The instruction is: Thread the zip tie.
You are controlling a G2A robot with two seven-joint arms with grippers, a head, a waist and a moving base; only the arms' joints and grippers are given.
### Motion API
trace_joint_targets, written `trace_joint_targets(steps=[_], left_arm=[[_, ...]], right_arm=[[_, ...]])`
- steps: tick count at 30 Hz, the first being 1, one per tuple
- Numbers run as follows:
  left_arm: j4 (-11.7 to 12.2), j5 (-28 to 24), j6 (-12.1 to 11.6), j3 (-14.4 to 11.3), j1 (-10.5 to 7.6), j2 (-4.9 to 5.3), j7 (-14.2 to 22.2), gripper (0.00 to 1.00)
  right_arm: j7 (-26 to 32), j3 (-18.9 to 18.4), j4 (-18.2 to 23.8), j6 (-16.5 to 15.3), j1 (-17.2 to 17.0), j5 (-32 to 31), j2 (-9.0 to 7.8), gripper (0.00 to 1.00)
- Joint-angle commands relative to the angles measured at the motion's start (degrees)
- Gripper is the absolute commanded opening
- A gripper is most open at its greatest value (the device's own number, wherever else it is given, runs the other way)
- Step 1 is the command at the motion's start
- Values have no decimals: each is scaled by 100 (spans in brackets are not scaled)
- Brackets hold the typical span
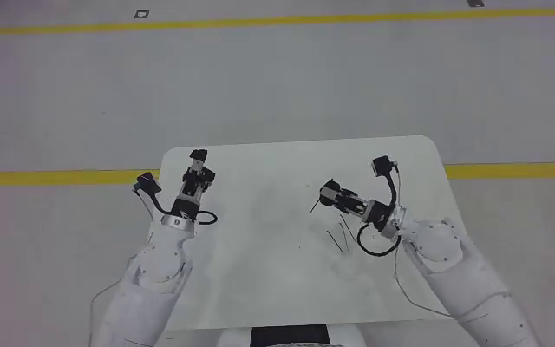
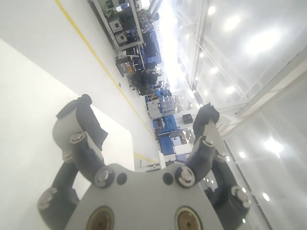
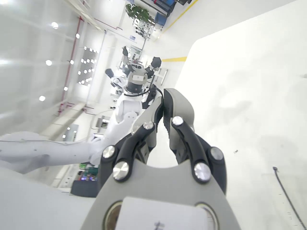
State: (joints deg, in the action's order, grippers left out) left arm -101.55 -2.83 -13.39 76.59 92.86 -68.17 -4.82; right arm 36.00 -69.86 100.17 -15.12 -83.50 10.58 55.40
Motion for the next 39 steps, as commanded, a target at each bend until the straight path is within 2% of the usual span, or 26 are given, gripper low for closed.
trace_joint_targets(steps=[1, 12, 13, 15, 17, 19, 22, 24, 26, 28, 37, 39], left_arm=[[25, 100, -92, -133, -100, -23, -53, 100], [25, 100, -92, -133, -100, -23, -53, 100], [-29, 151, -134, -169, -128, -26, -20, 100], [-55, 599, -299, -262, -222, -29, 13, 100], [4, 1390, -495, -371, -324, -36, -191, 100], [116, 2130, -602, -587, -460, -64, -453, 100], [253, 2915, -609, -887, -724, -109, -798, 100], [354, 3394, -609, -1066, -892, -131, -1015, 100], [457, 4040, -609, -1289, -1070, -151, -1352, 100], [473, 4132, -609, -1331, -1090, -153, -1390, 100], [473, 4132, -609, -1331, -1090, -153, -1390, 100], [363, 4303, -609, -1429, -1128, -150, -1279, 100]], right_arm=[[199, -5, -175, 61, 134, 488, 18, 0], [199, -5, -175, 61, 134, 488, 18, 0], [160, 7, -191, 110, 119, 523, 24, 0], [147, 65, -247, 333, 138, 940, 58, 0], [126, 75, -359, 540, 224, 1214, 84, 0], [200, 84, -460, 755, 345, 1587, 113, 0], [286, 86, -649, 1080, 487, 2099, 152, 0], [288, 105, -801, 1408, 591, 2383, 177, 0], [359, 158, -974, 1589, 717, 2785, 221, 0], [352, 192, -1096, 1601, 837, 2821, 246, 0], [352, 192, -1096, 1601, 837, 2821, 246, 0], [313, 197, -1087, 1604, 823, 2815, 249, 0]])
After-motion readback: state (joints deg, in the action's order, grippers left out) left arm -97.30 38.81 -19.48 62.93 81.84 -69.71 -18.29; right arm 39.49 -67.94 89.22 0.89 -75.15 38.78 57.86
